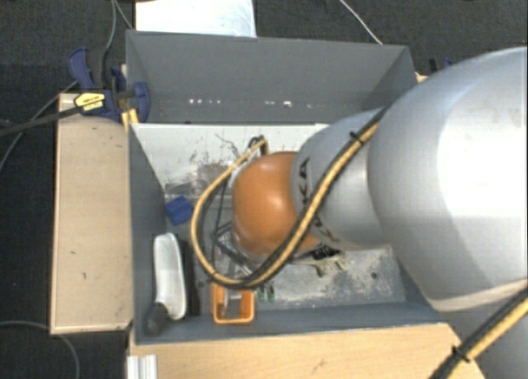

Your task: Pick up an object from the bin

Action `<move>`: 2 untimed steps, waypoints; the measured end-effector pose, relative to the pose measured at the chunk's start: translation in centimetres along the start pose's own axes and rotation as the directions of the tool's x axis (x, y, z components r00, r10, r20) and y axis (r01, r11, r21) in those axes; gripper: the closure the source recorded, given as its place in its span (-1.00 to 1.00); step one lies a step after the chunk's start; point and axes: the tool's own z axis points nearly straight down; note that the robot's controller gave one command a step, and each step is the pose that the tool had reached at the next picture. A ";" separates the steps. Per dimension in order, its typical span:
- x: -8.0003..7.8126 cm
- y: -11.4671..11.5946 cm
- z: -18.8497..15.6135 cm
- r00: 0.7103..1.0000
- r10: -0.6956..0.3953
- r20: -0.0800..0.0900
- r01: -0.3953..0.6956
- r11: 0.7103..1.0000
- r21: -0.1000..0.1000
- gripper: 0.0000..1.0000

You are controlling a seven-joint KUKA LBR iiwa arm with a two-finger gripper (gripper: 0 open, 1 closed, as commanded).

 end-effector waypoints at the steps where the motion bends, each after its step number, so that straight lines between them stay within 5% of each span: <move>1: 0.0 0.5 0.0 0.919 -0.393 -0.006 0.393 0.919 -0.004 1.00; 2: 0.0 0.5 0.0 0.920 -0.393 -0.006 0.393 0.920 -0.004 1.00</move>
Offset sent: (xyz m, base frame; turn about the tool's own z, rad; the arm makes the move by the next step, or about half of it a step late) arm 0.0000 0.0000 0.0000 0.0000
